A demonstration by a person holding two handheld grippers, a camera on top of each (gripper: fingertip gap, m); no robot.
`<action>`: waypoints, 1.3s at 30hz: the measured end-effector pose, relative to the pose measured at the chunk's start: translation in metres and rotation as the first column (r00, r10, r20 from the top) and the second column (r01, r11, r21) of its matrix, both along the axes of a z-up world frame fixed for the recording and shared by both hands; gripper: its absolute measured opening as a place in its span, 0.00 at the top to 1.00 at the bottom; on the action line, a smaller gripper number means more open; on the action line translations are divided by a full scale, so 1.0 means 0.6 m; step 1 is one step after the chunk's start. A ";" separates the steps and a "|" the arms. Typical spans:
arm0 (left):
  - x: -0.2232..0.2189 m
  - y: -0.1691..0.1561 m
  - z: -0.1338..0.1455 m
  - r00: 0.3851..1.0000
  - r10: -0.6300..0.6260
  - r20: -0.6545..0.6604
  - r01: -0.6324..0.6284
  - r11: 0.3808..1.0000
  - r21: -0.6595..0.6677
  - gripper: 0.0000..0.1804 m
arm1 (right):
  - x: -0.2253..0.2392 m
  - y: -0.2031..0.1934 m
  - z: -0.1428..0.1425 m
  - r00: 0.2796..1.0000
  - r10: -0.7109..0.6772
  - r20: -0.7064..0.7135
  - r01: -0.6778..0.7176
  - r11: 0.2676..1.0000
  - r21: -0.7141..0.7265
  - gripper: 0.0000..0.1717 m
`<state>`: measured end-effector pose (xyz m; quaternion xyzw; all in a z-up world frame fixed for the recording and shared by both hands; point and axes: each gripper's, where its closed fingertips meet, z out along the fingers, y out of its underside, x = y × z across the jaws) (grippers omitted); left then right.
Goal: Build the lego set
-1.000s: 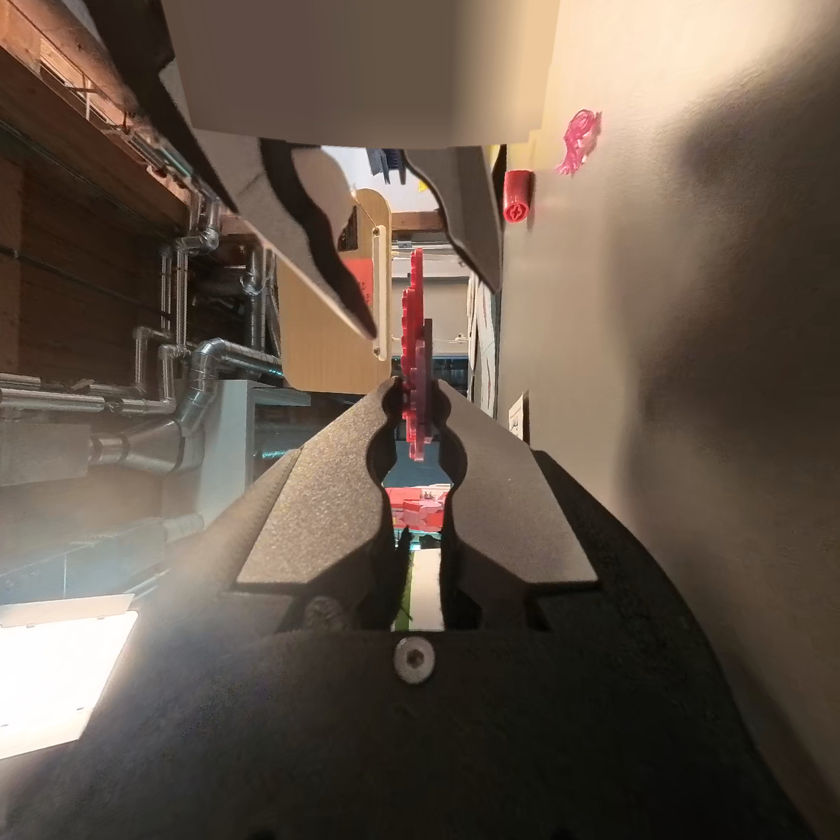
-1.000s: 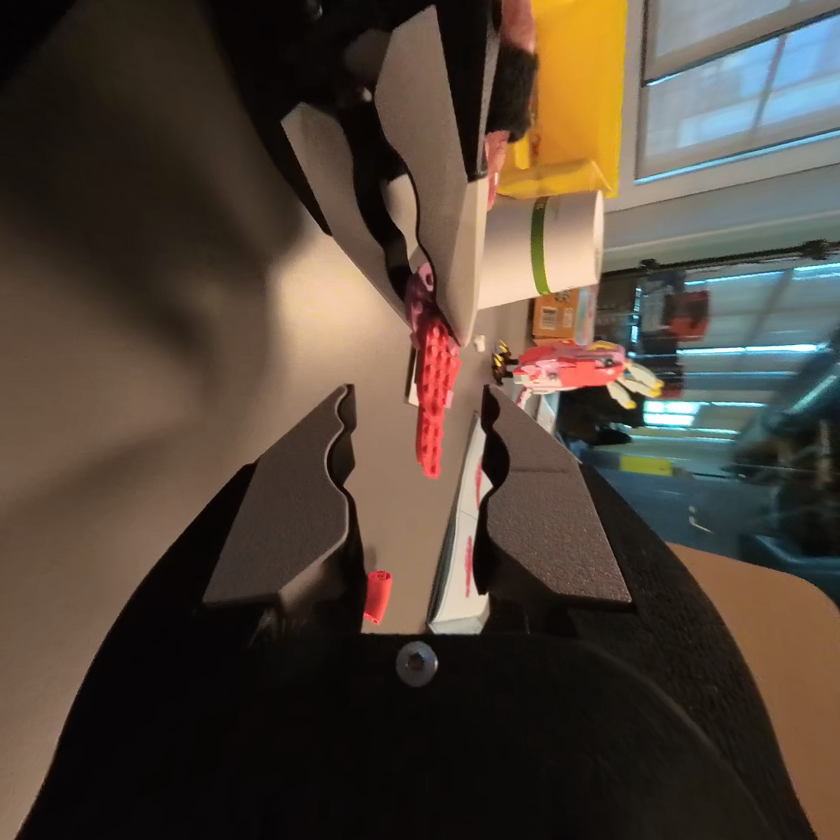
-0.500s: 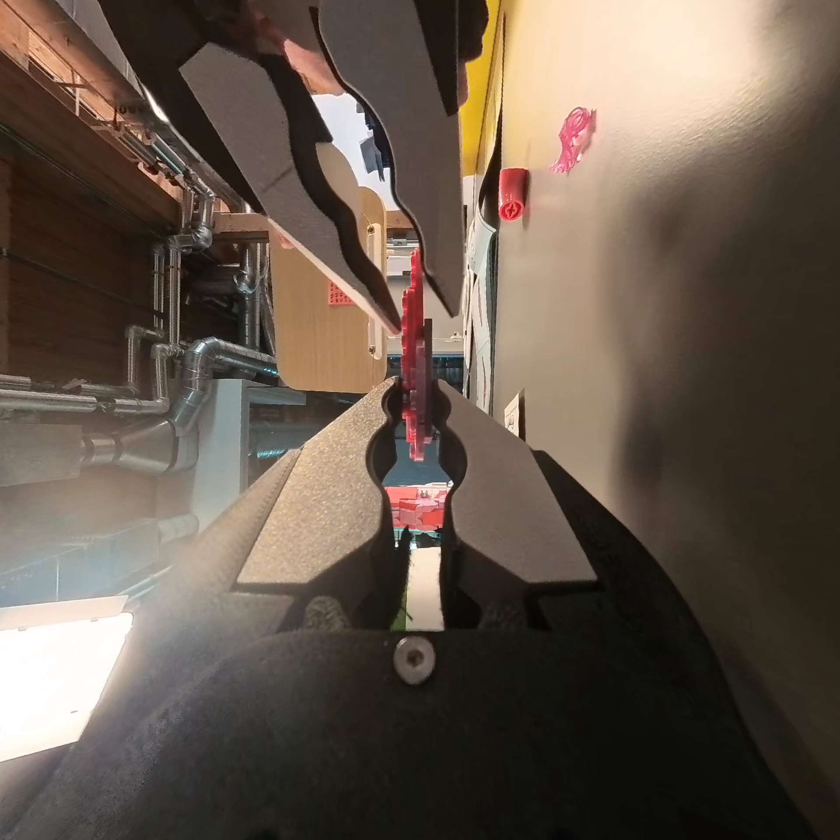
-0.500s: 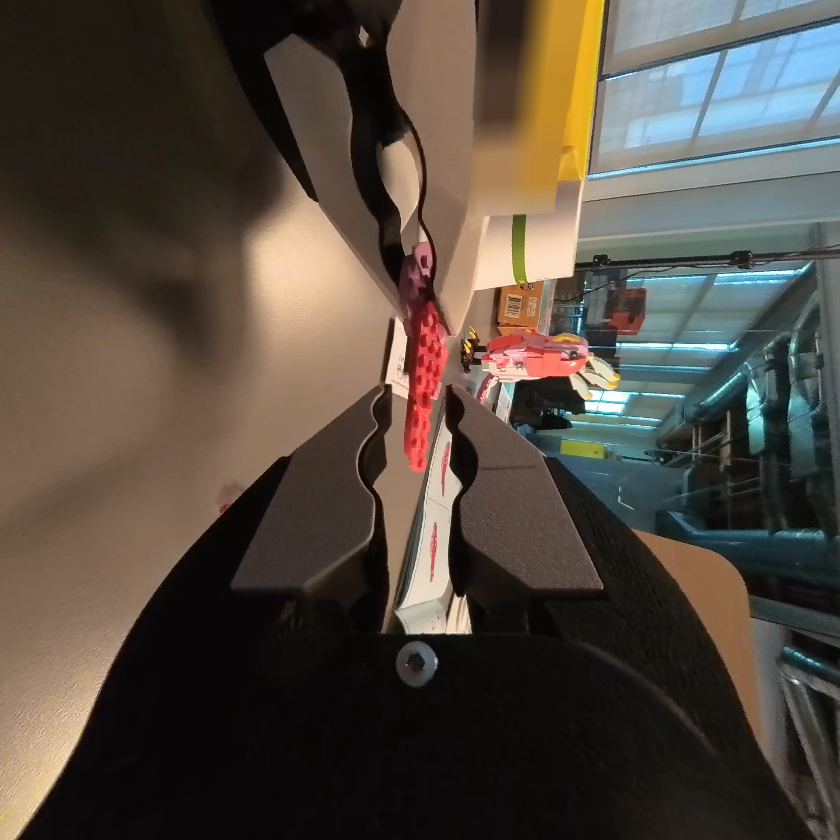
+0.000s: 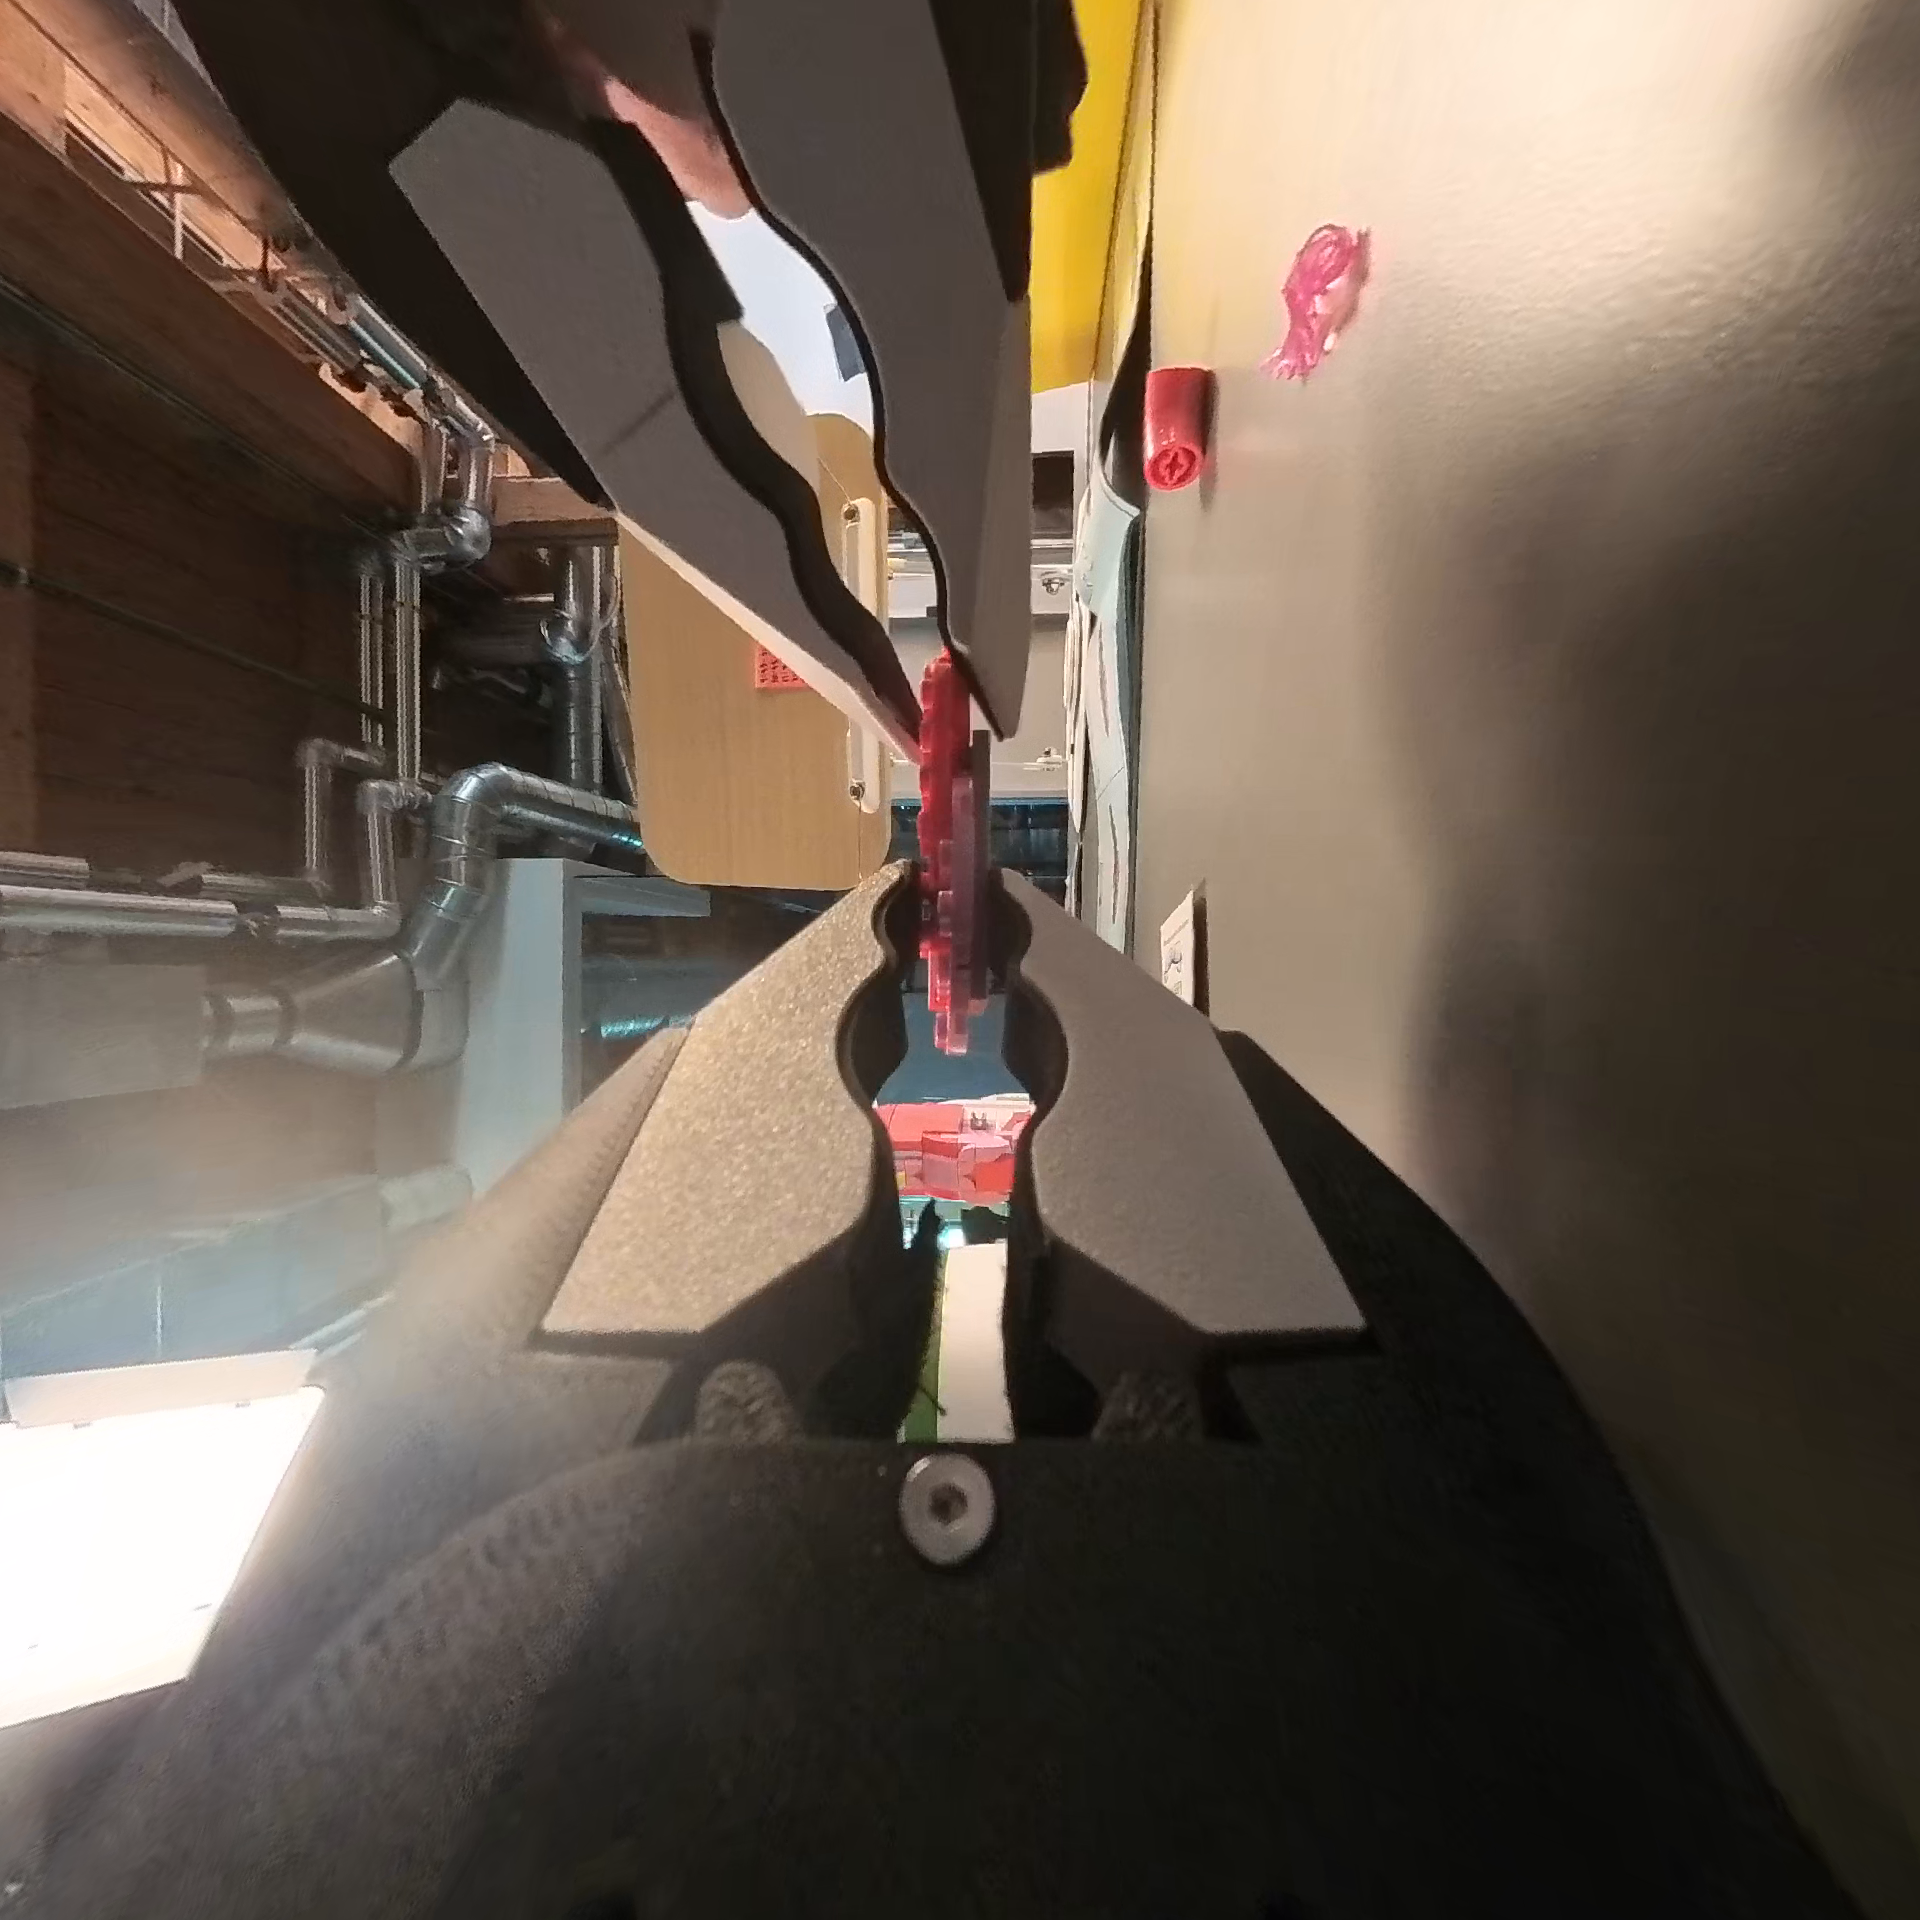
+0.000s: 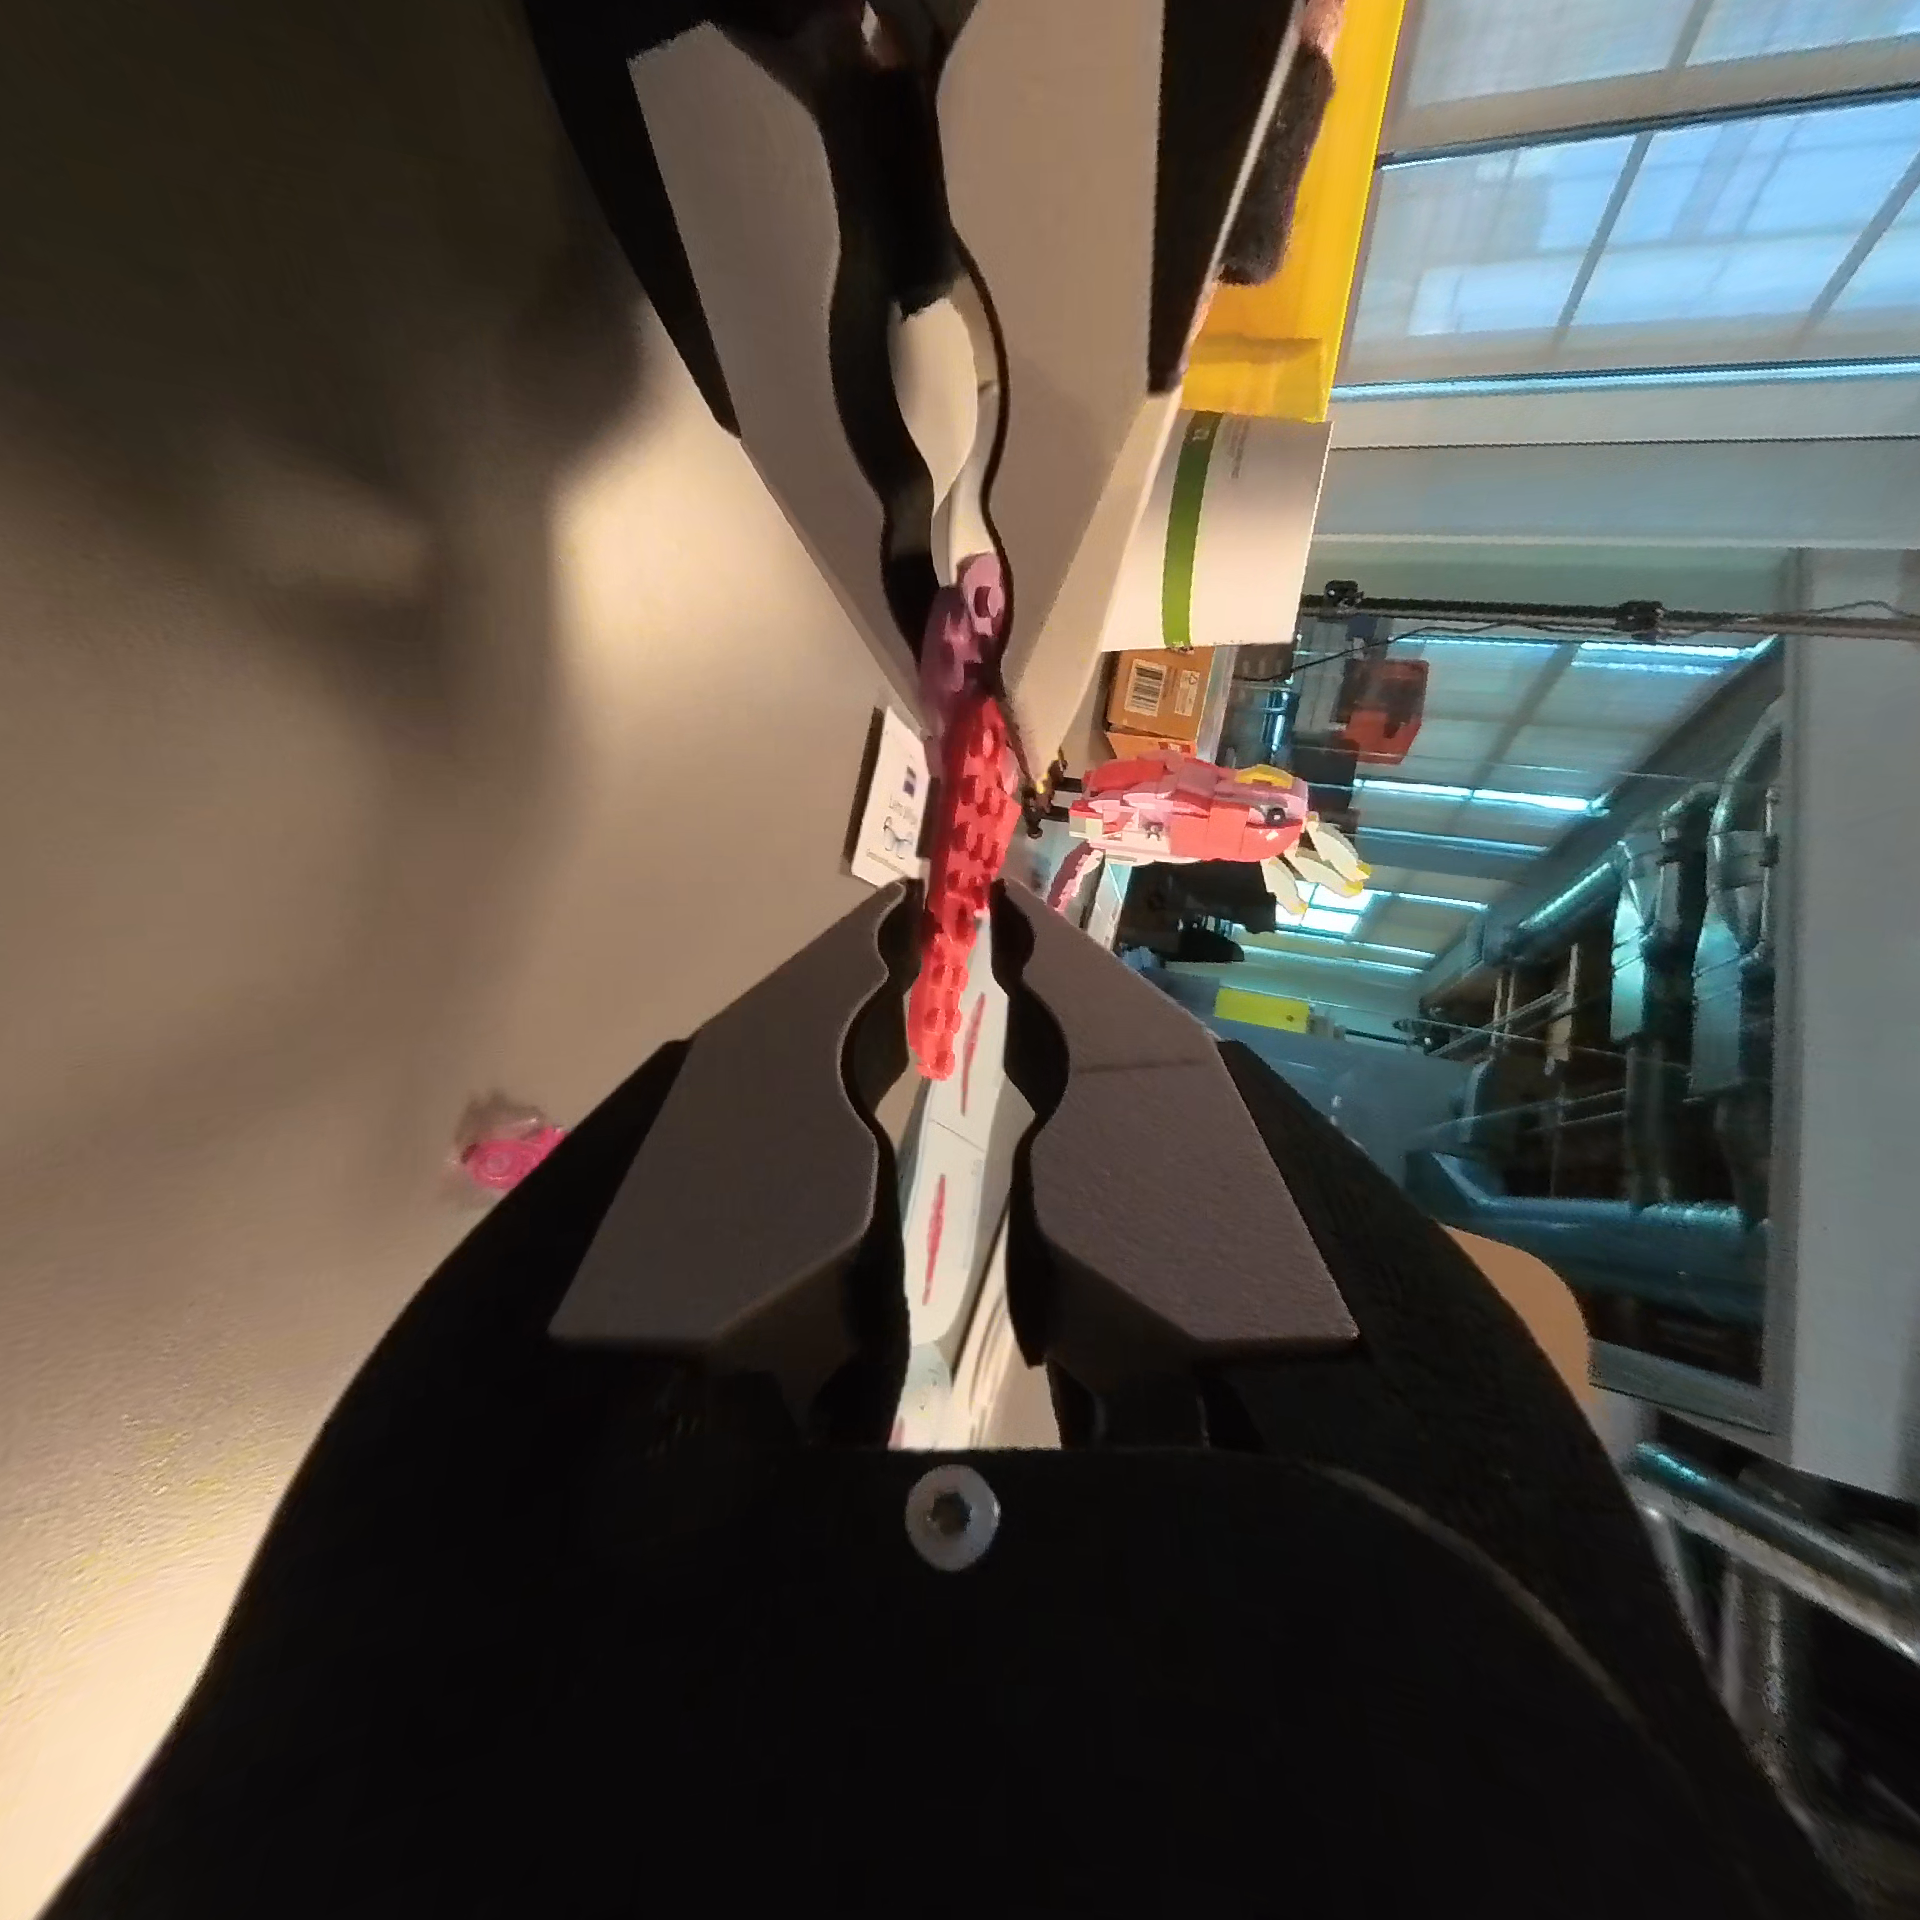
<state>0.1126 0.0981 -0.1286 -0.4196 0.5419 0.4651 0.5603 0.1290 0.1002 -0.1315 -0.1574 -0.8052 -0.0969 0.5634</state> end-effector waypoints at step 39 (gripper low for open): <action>-0.019 0.016 -0.032 0.997 0.069 0.017 -0.066 0.989 -0.131 0.94 | 0.034 0.078 0.073 0.920 -0.068 -0.387 -0.055 0.953 -0.299 0.62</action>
